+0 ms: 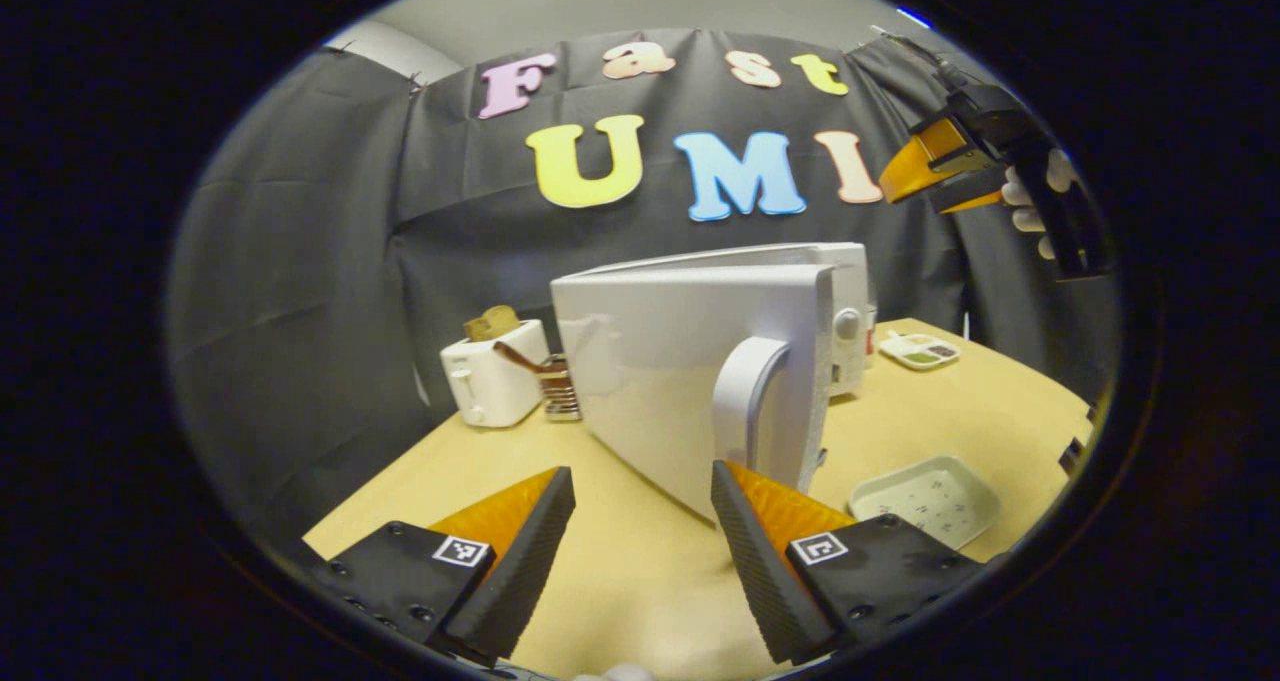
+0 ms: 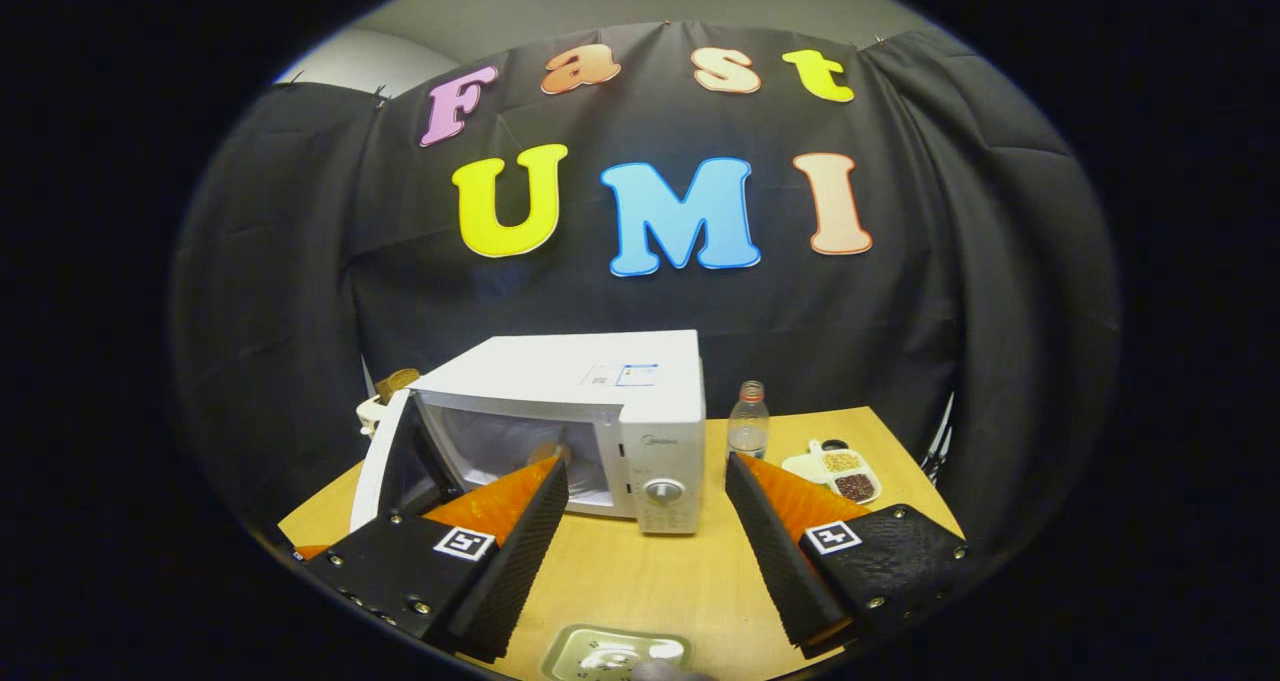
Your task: Open the microwave oven with the left hand, put the food in, and close the microwave oven.
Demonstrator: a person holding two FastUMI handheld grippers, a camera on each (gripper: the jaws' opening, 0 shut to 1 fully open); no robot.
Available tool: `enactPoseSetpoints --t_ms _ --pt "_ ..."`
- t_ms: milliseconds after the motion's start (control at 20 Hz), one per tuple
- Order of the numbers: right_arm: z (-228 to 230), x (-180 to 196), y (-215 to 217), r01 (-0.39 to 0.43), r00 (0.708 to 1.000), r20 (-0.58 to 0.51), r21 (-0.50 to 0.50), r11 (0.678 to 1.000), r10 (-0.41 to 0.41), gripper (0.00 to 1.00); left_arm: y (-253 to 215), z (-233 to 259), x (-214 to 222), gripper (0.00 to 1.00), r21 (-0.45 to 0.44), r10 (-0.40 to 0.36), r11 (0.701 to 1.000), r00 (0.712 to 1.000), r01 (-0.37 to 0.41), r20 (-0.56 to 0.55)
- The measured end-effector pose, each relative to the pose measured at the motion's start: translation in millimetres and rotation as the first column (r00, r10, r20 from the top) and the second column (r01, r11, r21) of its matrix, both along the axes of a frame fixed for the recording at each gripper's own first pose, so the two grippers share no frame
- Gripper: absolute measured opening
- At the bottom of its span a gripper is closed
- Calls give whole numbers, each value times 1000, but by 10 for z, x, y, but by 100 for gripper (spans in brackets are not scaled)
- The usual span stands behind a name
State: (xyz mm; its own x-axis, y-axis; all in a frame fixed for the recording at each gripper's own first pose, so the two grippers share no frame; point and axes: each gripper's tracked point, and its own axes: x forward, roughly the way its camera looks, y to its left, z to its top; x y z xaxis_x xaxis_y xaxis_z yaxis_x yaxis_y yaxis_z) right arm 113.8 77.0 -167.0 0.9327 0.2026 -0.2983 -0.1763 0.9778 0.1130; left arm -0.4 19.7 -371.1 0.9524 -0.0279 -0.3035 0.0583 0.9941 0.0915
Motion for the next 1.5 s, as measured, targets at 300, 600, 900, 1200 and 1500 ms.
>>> enactPoseSetpoints --t_ms 300,600,900,1200,1500 --pt "15 41 -686 112 994 5 -14 994 -112 97 -827 143 765 94 -7 -128 992 988 129 85" --pt "71 169 -1186 195 981 22 -21 981 -194 97 -1310 228 1379 94 11 -198 980 970 198 138" --pt "3 229 -1452 230 973 13 -39 972 -230 97 -1447 116 1791 97 7 -188 982 973 189 132" --pt "-129 326 -1536 240 970 -17 -38 970 -241 97 -1521 -31 2094 97 2 -158 987 981 159 114" --pt "-207 390 -1542 238 970 -36 -38 971 -239 97 -1563 -115 2195 96 -27 -140 989 985 143 99"
